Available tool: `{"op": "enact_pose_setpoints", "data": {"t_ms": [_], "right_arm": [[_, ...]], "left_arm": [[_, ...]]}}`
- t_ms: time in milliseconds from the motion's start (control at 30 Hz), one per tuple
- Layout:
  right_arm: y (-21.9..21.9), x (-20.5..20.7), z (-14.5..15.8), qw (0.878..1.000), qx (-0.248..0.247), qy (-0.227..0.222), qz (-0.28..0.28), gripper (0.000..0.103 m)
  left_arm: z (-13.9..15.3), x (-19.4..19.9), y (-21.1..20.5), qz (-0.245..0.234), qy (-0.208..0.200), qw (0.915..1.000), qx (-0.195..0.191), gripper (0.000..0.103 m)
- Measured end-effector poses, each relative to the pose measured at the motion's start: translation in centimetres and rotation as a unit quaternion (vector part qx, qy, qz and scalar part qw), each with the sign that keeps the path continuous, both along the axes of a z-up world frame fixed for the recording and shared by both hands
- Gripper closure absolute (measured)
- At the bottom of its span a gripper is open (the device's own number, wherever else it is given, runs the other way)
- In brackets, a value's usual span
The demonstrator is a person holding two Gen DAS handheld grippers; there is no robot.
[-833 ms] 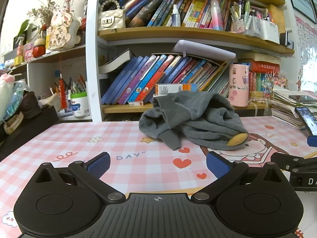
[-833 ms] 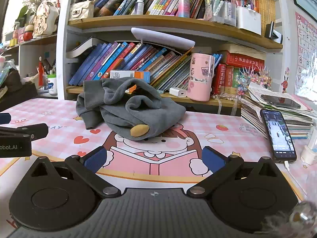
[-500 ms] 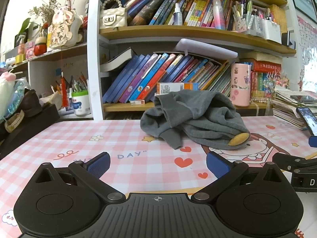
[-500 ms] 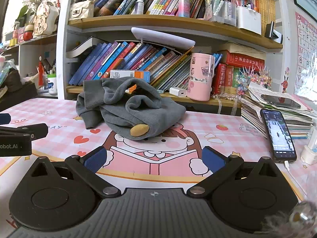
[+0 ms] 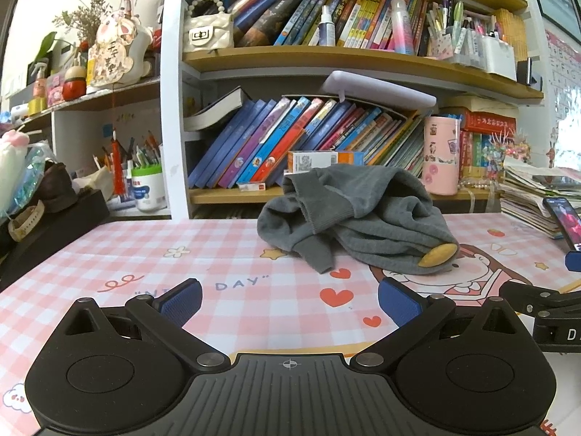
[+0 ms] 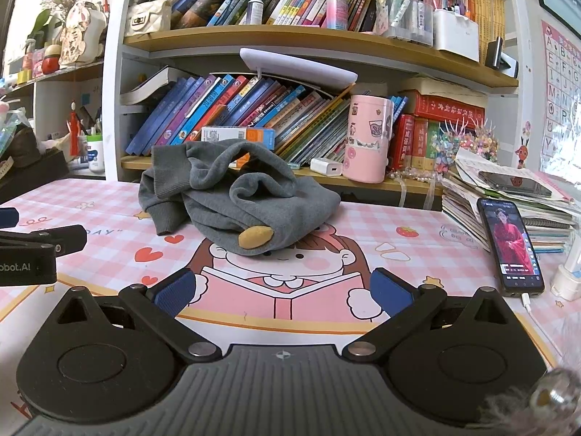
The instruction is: Fold clothes
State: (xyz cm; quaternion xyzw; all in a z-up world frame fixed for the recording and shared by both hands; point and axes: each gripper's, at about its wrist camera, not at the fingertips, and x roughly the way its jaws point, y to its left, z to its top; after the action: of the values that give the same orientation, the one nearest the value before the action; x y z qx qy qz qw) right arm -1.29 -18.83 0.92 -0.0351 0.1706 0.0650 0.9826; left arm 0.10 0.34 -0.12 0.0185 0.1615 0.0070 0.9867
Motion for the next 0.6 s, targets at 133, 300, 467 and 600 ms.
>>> {"op": "enact_pose_setpoints", "data": {"t_ms": [133,300,467,600], "right_arm": [[-0.05,0.0,0.09,1.0,0.0,0.0,0.0,0.0],[-0.05,0.02,0.05,1.0,0.0,0.0,0.0,0.0],[-0.11,0.03,0.04,1.0,0.0,0.001,0.0,0.0],[-0.04,0.04,-0.02,1.0,0.001,0.001,-0.001,0.0]], "left_arm": [[0.01,-0.02,-0.05,0.0,0.0,1.0,0.0,0.0],[0.09,0.03,-0.06,0.0,0.0,1.0,0.0,0.0],[-0.04,0.02,0.06,-0.001,-0.001,1.0,0.0,0.0],[0.2,0.09,-0.04,-0.001,0.001,1.0,0.001,0.0]]}}
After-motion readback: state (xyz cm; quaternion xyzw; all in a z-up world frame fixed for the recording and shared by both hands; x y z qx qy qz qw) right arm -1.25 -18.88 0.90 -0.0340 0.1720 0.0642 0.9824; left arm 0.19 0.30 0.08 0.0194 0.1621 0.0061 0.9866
